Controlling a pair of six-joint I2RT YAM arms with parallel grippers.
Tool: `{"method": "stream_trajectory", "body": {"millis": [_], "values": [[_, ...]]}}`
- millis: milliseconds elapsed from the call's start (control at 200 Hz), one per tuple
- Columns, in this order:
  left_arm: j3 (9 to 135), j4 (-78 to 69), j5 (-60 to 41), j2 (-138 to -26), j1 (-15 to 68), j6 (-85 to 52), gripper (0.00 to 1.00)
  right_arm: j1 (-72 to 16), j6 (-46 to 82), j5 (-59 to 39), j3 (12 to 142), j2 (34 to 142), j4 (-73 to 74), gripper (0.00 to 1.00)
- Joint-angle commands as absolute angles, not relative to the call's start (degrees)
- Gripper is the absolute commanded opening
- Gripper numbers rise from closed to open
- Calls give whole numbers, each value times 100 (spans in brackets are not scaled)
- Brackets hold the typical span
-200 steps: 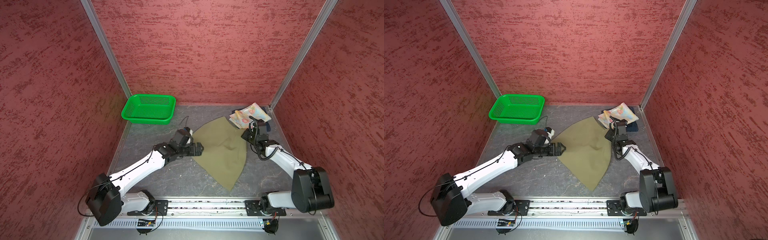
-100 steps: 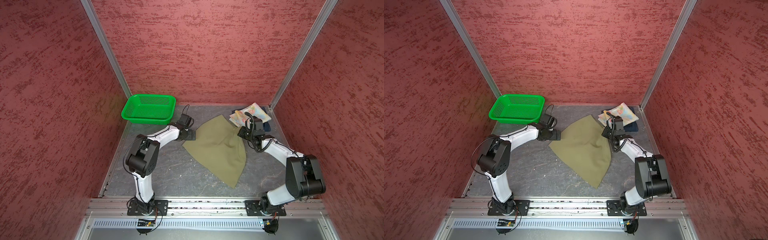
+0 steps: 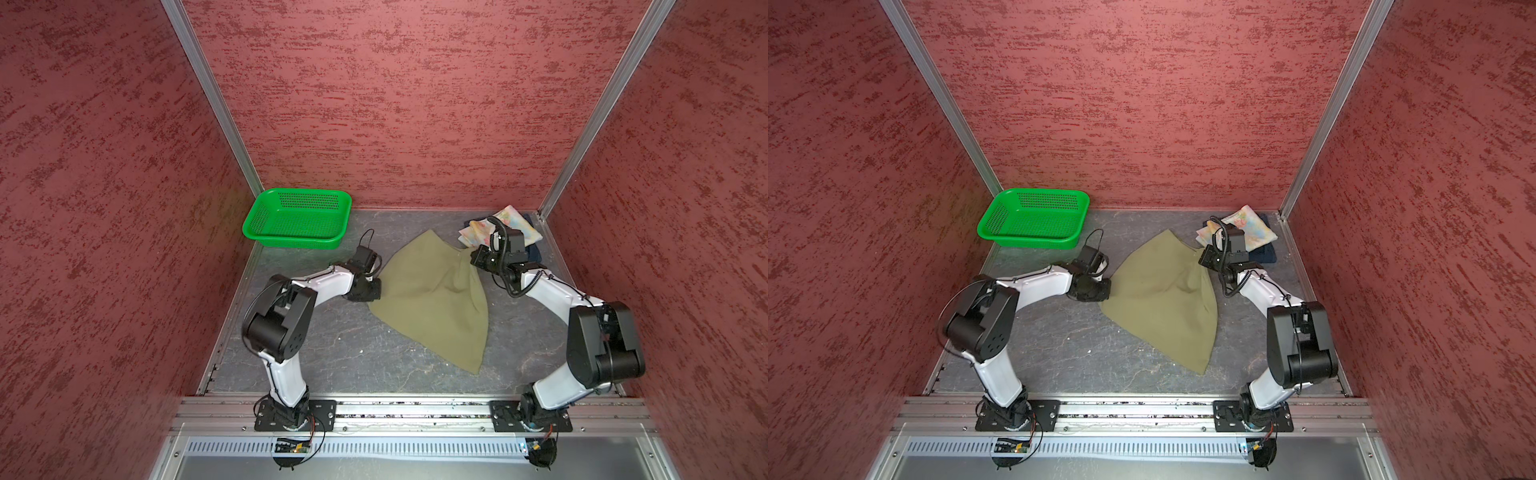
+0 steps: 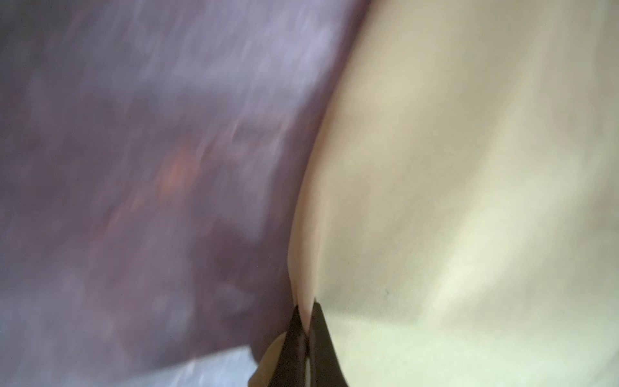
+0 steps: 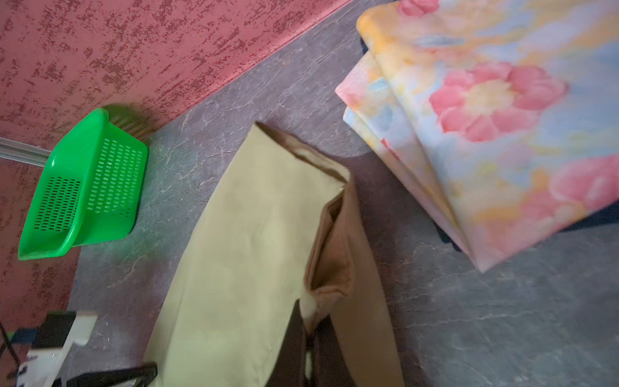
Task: Fold and stack the skirts
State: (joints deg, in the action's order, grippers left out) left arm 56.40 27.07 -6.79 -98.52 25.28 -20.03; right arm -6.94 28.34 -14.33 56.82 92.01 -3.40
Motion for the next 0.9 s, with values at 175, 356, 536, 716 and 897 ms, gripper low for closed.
{"method": "stream_trajectory", "body": {"millis": [175, 356, 536, 716, 897], "values": [[4070, 2675, -722, -7531, 3714, -3169, 72, -980, 2686, -1939, 6891, 10150, -141, 0], [4392, 2859, -460, -6533, 3057, -2776, 99, -991, 2227, -1801, 7295, 10229, -529, 0], [5270, 2434, -398, -7260, 2066, -2106, 99, -1018, 1912, -2136, 6863, 9720, -79, 0], [6537, 2095, -682, -8800, 1805, -1873, 99, -1131, 1381, -2453, 6677, 9177, 32, 0], [7826, 1695, -861, -10270, 1990, -1462, 99, -1171, 1258, -2549, 6410, 9060, 39, 0]]}}
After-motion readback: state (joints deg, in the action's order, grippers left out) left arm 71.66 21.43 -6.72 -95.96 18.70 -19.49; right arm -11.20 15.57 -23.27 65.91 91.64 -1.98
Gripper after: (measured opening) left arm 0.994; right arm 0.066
